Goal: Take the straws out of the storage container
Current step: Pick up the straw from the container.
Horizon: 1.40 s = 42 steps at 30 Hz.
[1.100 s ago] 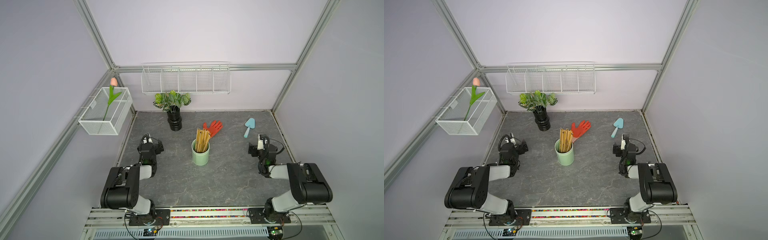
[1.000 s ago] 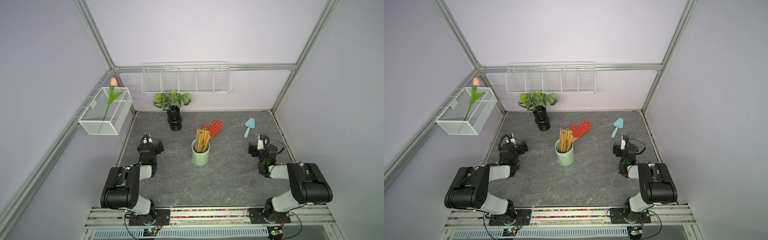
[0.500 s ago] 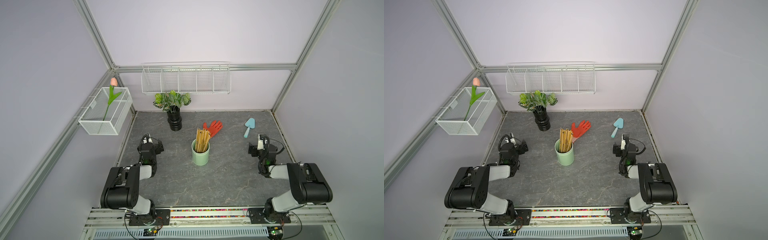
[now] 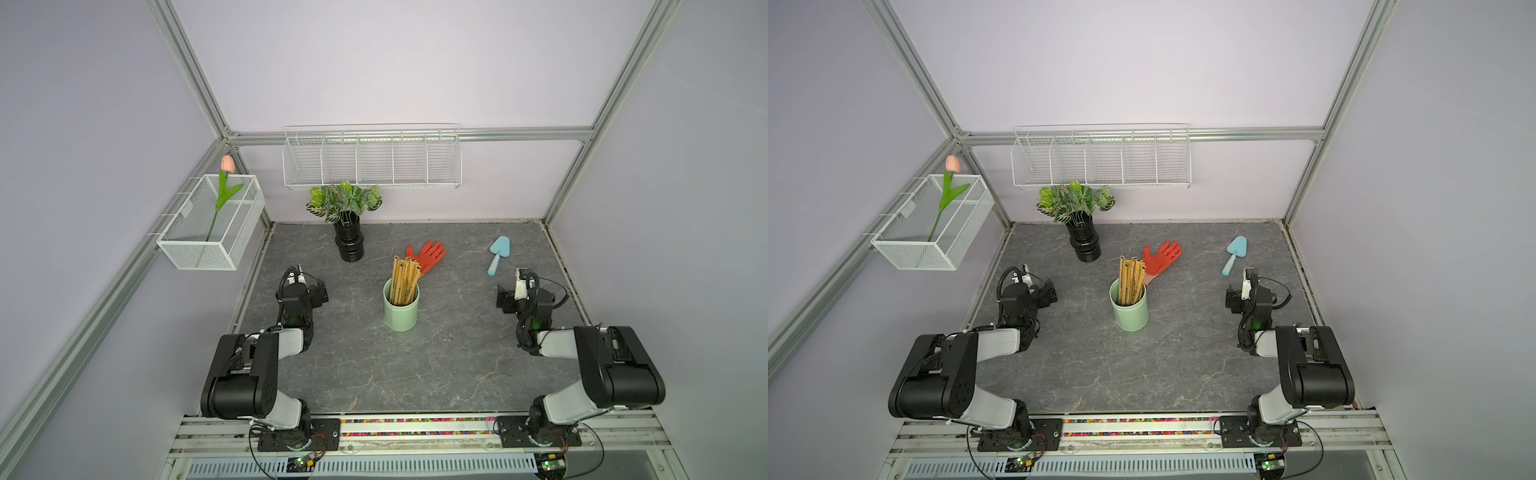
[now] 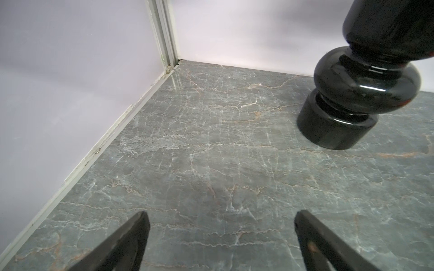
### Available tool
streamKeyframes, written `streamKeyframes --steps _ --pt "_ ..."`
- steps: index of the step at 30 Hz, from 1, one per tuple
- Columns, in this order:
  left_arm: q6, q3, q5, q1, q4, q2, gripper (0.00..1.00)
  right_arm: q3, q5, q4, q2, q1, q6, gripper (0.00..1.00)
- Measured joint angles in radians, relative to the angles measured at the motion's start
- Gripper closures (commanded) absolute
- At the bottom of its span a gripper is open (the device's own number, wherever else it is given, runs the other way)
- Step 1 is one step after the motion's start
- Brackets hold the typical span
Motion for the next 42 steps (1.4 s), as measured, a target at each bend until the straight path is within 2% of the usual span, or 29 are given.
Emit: streamKeyframes --steps 3,8,14,18,21,24,27,31,37,40,42 --pt "0.002 0.064 0.006 0.0 -0.105 -0.058 0.0 0.058 -0.006 -0.12 -0.019 0.0 0.0 0.11" --pt "-0.026 0.198 0.0 0.0 -0.316 -0.157 0.01 0.298 -0.028 -0.43 -0.062 -0.002 0.024 0.11" --pt "-0.177 0.463 -0.019 0.002 -0.672 -0.194 0.01 0.419 -0.108 -0.669 -0.136 -0.002 0.151 0.11" --pt "-0.324 0.602 -0.04 0.003 -0.902 -0.249 0.01 0.539 -0.013 -0.928 -0.175 -0.006 0.328 0.11" --pt "-0.392 0.6 -0.007 0.011 -0.959 -0.345 0.01 0.571 0.021 -1.056 -0.259 -0.002 0.378 0.11" --pt "-0.403 0.586 0.105 0.014 -0.968 -0.425 0.01 0.576 0.073 -1.178 -0.377 0.05 0.39 0.11" --pt "-0.407 0.593 0.182 -0.004 -0.986 -0.441 0.01 0.632 0.095 -1.306 -0.452 0.112 0.389 0.11" --pt "-0.394 0.628 0.229 -0.068 -1.047 -0.406 0.01 0.727 0.106 -1.431 -0.461 0.211 0.38 0.11" --pt "-0.356 0.671 0.306 -0.158 -1.076 -0.344 0.0 0.737 0.076 -1.502 -0.464 0.426 0.374 0.11" --pt "-0.338 0.671 0.34 -0.169 -1.073 -0.33 0.0 0.751 0.064 -1.511 -0.449 0.519 0.368 0.01" --pt "-0.327 0.671 0.357 -0.173 -1.073 -0.322 0.0 0.774 0.06 -1.513 -0.421 0.575 0.37 0.11"
